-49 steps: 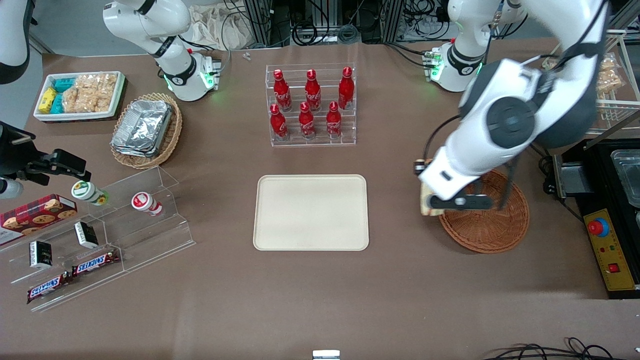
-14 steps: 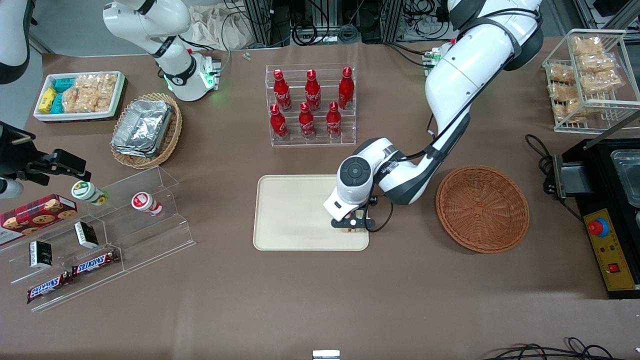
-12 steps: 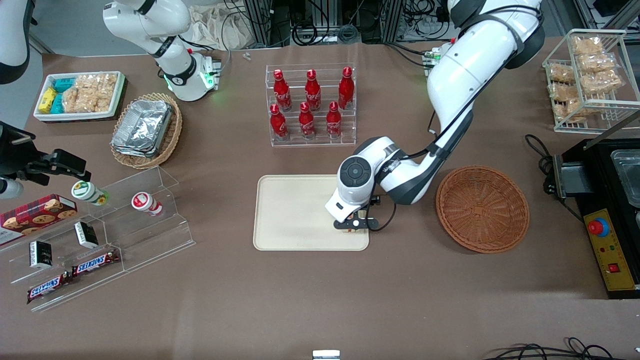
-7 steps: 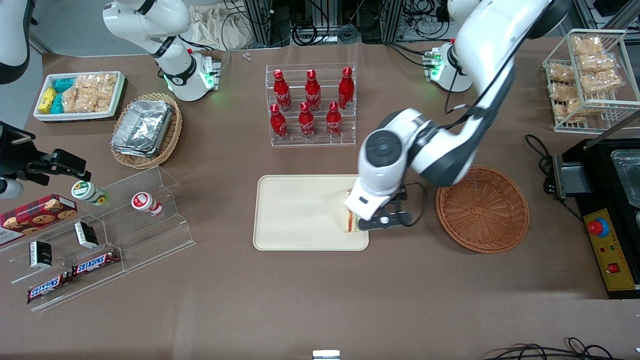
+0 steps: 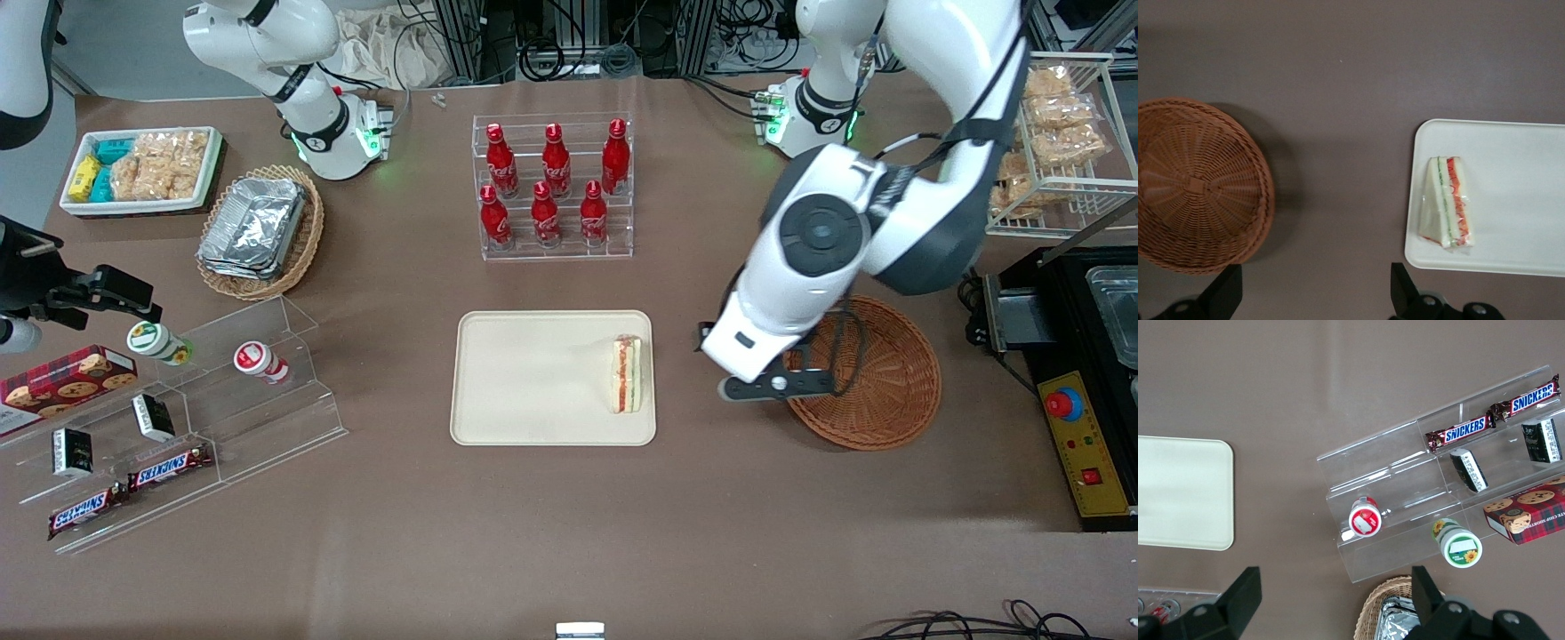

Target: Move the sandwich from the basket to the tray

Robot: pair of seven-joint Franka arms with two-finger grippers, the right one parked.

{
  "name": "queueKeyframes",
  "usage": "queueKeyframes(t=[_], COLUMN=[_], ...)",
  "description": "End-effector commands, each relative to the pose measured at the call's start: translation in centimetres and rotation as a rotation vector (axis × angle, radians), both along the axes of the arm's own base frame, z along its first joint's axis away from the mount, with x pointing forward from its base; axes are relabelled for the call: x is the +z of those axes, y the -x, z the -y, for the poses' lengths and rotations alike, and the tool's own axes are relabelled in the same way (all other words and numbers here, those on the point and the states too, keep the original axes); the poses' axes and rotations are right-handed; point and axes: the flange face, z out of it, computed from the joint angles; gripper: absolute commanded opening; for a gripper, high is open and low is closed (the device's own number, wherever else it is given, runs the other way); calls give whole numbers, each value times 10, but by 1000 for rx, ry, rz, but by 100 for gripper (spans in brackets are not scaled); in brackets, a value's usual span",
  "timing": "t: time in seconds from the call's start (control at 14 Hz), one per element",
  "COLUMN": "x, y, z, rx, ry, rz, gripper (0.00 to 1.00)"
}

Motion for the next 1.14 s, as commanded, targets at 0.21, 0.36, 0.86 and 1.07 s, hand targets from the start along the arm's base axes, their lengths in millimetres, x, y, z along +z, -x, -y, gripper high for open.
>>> queueKeyframes(t=[0.21, 0.36, 0.86, 1.07], x=[52, 62, 61, 72], y=[18, 21, 40, 34], z=[-127, -179, -238, -223], rx=[-138, -178, -166, -211], ry=[4, 46, 49, 22], rz=[-12, -13, 7, 8], gripper=[100, 100, 100, 100])
